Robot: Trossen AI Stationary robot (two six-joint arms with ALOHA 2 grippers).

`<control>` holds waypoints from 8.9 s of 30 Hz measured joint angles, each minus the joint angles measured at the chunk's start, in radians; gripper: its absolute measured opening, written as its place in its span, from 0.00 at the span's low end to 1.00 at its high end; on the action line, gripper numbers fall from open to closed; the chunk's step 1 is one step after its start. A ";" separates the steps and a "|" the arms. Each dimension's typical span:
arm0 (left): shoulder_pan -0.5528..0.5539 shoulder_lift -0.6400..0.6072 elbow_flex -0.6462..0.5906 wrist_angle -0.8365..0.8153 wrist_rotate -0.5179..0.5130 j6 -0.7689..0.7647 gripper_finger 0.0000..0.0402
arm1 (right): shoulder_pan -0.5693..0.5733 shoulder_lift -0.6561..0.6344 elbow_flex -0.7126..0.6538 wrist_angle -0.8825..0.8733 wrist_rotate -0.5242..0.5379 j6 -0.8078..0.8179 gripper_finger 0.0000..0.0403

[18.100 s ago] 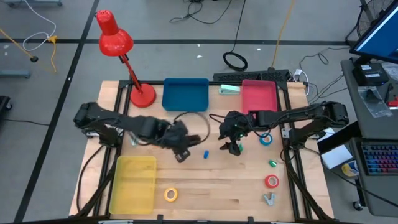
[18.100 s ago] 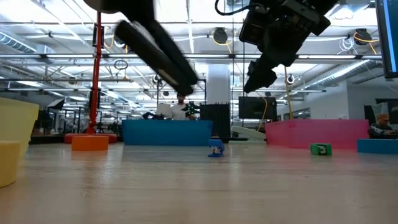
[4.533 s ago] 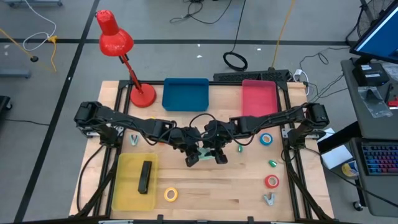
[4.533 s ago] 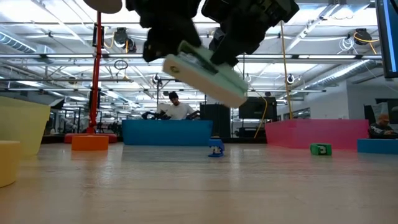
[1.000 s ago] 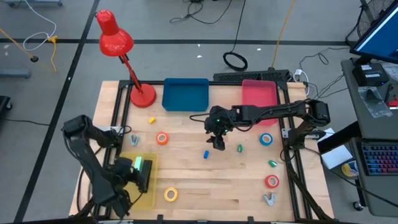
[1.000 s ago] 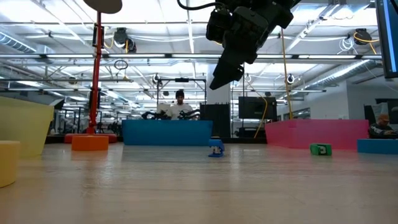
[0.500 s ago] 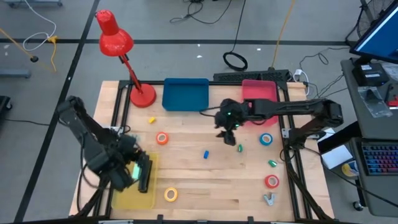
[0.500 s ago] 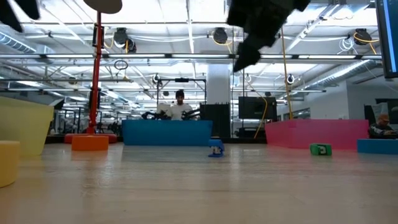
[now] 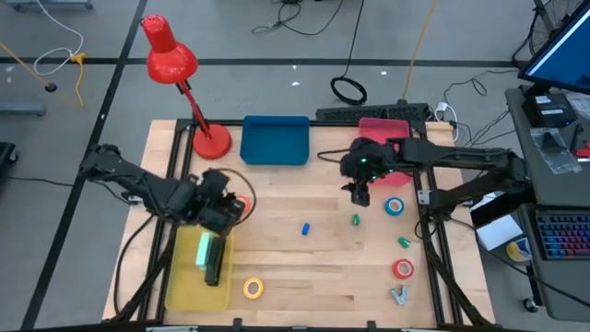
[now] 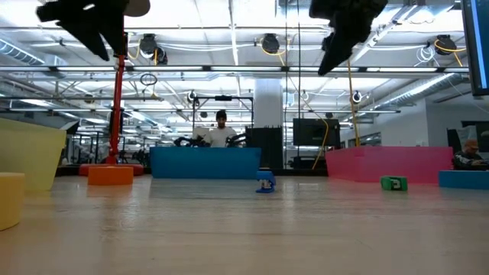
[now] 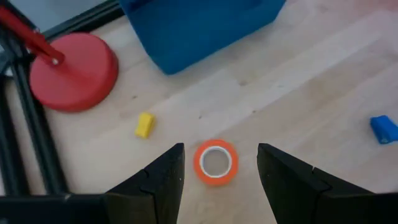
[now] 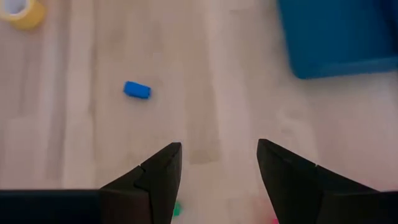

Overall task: Pick and place Stapler, Stapler remover, tape
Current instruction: Put the green stapler into the yellow bin

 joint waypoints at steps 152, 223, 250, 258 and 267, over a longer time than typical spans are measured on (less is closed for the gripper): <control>0.531 -0.387 -0.595 1.263 0.654 0.999 0.50 | 0.171 0.255 -0.463 0.299 -0.041 1.247 0.25; 0.376 0.050 -0.527 1.984 0.680 0.696 0.50 | 0.064 0.217 -0.324 1.368 -0.272 0.866 0.12; 0.371 0.050 -0.527 1.971 0.702 0.657 0.50 | 0.067 0.216 -0.324 1.363 -0.251 0.892 0.12; 0.372 0.050 -0.527 1.974 0.698 0.657 0.50 | 0.067 0.223 -0.324 1.374 -0.245 0.910 0.12; 0.371 0.050 -0.528 1.961 0.699 0.657 0.50 | 0.066 0.253 -0.284 1.366 -0.267 0.902 0.12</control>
